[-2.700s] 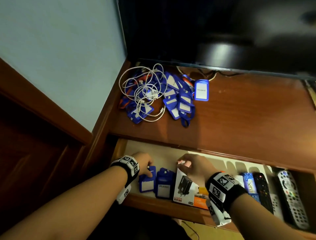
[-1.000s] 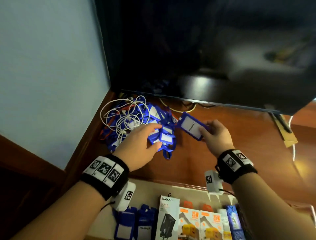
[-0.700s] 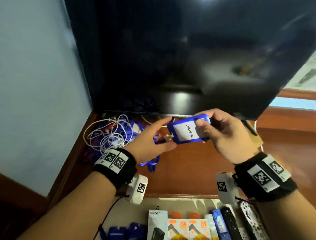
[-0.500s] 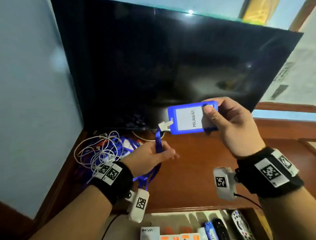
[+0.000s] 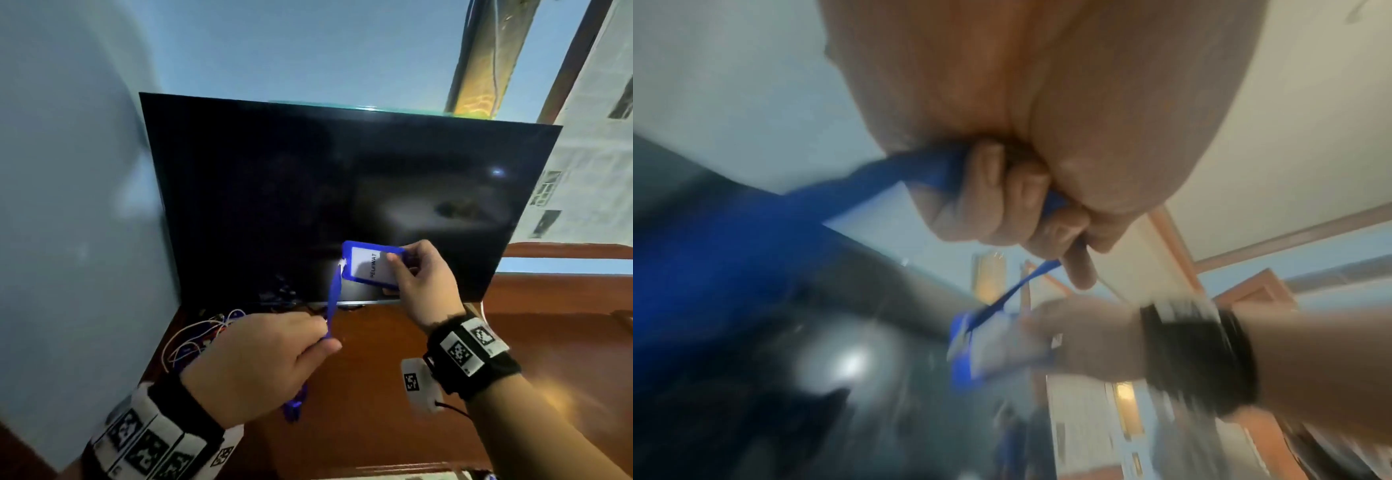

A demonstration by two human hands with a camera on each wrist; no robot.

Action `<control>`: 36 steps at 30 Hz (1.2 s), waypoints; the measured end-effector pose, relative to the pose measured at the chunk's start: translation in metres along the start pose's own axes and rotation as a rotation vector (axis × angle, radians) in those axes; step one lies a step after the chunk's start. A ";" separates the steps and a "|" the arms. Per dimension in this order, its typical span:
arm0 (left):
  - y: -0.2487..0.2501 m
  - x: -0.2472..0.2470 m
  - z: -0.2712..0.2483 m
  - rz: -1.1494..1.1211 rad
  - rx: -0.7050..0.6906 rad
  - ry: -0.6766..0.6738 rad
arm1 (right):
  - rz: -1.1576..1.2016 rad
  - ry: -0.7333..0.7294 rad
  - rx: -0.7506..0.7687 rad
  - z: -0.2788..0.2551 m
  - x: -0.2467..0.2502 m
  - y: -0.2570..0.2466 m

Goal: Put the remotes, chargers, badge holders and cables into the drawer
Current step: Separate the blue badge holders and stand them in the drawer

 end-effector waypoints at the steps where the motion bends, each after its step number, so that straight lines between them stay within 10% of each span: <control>1: 0.003 0.015 0.005 0.008 -0.045 0.048 | -0.056 -0.039 0.017 -0.007 -0.010 0.001; 11: -0.086 0.053 0.073 0.033 0.200 0.081 | 0.362 -0.524 0.097 -0.091 -0.067 -0.024; 17: -0.139 -0.017 0.030 -0.223 0.441 -0.072 | 0.703 -0.327 0.037 -0.073 -0.031 -0.062; 26: -0.016 -0.039 -0.033 -0.265 0.316 -0.146 | 0.374 0.014 0.015 -0.021 -0.028 -0.014; 33: -0.027 0.035 0.005 0.003 0.190 0.169 | 0.290 -0.590 0.022 -0.100 -0.071 -0.006; 36: -0.073 0.038 0.010 -0.044 0.361 0.101 | 0.533 -0.560 -0.038 -0.115 -0.058 -0.023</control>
Point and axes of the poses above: each hand's wrist, its own z-axis towards the middle knuckle, its own x-axis out of the back of the hand, y = z × x, the point moved 5 cm from there along z, towards the middle knuckle, and after that the axes turned 6 degrees about y, right-handed, at the moved point
